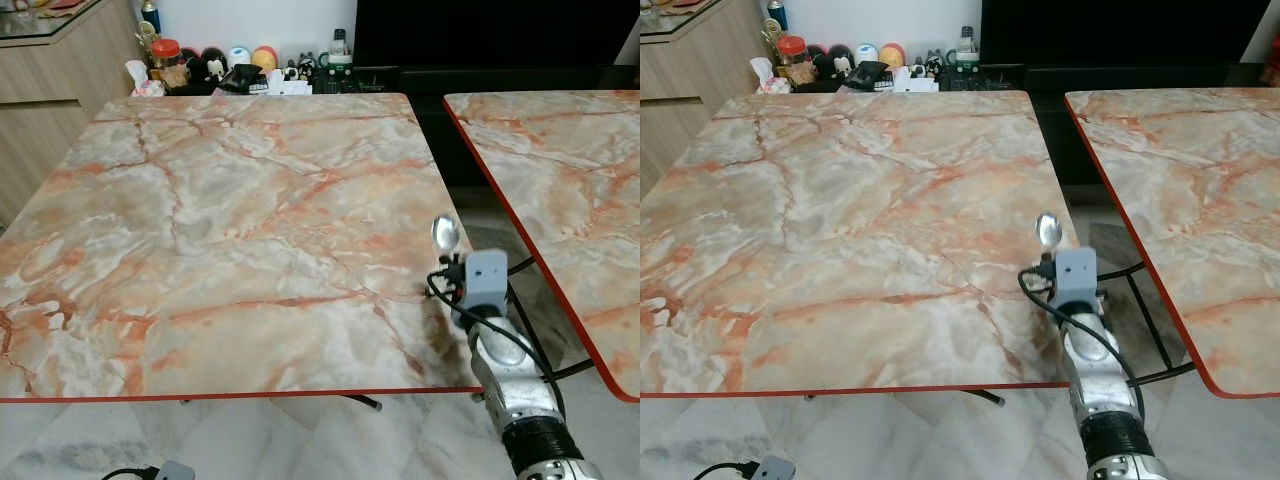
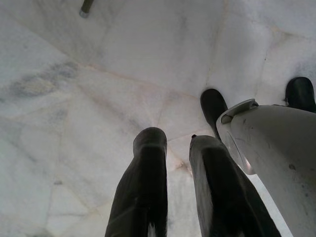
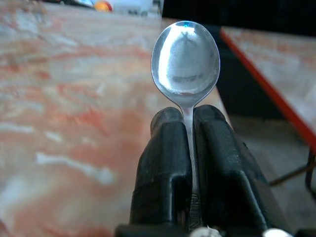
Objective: Setting the table
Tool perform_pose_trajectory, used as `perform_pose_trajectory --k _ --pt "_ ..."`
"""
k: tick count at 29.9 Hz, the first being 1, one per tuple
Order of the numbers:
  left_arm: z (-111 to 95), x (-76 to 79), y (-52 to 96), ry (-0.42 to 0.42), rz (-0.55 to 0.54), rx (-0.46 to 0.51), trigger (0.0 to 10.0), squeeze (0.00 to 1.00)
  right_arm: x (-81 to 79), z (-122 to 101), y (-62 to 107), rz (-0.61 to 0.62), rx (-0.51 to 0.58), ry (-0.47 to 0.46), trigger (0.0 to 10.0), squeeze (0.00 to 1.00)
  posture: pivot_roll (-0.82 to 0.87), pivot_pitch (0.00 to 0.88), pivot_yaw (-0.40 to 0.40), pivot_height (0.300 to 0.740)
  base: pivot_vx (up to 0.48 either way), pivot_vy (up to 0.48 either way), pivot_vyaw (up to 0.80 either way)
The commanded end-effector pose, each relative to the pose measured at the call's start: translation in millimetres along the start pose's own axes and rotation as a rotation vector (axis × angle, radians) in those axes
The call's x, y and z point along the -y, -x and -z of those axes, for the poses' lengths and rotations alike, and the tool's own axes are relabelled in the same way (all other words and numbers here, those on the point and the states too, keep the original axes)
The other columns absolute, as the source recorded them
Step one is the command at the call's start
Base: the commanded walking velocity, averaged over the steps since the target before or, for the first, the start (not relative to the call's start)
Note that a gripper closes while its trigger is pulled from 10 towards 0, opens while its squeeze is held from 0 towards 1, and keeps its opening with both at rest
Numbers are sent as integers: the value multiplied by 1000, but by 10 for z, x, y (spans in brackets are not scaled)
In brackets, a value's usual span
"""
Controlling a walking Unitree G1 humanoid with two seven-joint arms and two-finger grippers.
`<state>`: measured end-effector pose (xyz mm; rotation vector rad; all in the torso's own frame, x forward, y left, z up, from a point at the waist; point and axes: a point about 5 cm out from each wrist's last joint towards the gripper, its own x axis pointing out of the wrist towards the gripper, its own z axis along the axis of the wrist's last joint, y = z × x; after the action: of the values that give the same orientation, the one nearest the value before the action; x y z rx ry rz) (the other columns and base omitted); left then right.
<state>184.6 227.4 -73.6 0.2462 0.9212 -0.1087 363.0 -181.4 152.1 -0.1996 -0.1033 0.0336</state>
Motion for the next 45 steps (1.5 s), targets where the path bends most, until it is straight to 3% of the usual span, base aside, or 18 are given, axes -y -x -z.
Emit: perform_pose_trajectory --k 1,5,10,20,24,27,37,45 --pt "118 23 20 1 3 -45 10000 0 -33 -227 -22 -18 103 40 10000 0 0 136 26 740 0 0 0" --pt "116 39 17 7 1 -44 10000 0 -47 -411 -48 -11 183 34 10000 0 -2 133 18 740 0 0 0" --pt "89 78 6 5 3 -31 10000 0 95 -501 -36 93 195 47 10000 0 -10 124 14 740 0 0 0" --pt "98 126 3 -17 20 -33 10000 0 -79 -509 64 110 226 7 10000 0 -13 111 9 740 0 -166 0" --pt "106 124 5 -24 20 -37 10000 0 -76 -635 115 127 301 -27 10000 0 -18 104 12 740 0 -422 0" --pt "104 112 5 -28 16 -38 10000 0 15 -753 128 157 353 -29 10000 0 -18 104 12 740 0 -421 0" --pt "98 55 11 -35 -5 -38 10000 0 166 -764 146 191 343 -8 10000 0 -22 82 12 740 0 -423 0" --pt "86 -93 33 -33 -61 -23 10000 0 156 -719 159 194 326 -15 10000 0 -10 97 14 740 0 -423 0"
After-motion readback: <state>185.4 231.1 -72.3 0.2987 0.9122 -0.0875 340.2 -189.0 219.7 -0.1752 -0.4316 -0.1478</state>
